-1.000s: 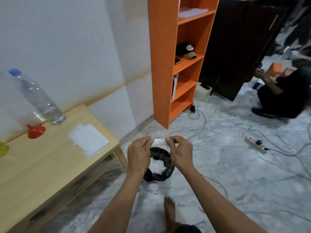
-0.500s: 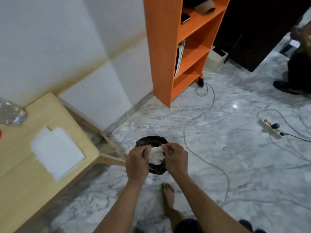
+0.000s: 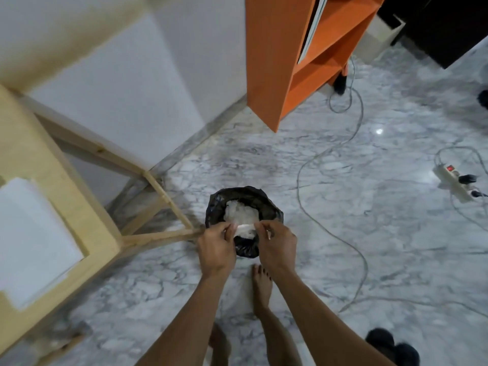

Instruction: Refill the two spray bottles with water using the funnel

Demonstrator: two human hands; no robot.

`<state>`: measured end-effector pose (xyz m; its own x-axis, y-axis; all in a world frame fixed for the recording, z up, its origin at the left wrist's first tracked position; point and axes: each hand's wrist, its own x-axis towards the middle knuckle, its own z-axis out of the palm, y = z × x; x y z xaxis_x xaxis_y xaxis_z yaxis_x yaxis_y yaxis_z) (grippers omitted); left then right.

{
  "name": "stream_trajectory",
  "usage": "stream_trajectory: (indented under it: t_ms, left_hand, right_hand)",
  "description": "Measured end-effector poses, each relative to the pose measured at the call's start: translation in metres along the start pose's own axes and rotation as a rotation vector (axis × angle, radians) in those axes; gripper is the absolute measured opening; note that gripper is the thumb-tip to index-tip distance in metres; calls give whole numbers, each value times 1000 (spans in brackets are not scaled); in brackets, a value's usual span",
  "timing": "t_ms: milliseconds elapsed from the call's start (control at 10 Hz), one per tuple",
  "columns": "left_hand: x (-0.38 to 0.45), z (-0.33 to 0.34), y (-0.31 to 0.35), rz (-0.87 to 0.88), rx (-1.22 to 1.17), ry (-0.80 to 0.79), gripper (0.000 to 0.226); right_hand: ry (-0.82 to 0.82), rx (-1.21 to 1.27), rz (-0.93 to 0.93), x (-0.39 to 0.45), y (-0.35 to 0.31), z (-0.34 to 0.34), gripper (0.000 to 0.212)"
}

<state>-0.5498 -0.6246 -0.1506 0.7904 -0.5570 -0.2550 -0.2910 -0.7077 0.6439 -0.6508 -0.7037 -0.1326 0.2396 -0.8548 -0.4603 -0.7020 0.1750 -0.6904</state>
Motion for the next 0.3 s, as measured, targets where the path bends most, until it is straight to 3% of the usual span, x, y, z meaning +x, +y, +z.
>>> stream_trajectory:
  t_ms: [300]
  left_hand:
    - [27, 7, 10, -114, -57, -29, 23]
  right_hand:
    - [5, -6, -39, 43, 17, 24, 21]
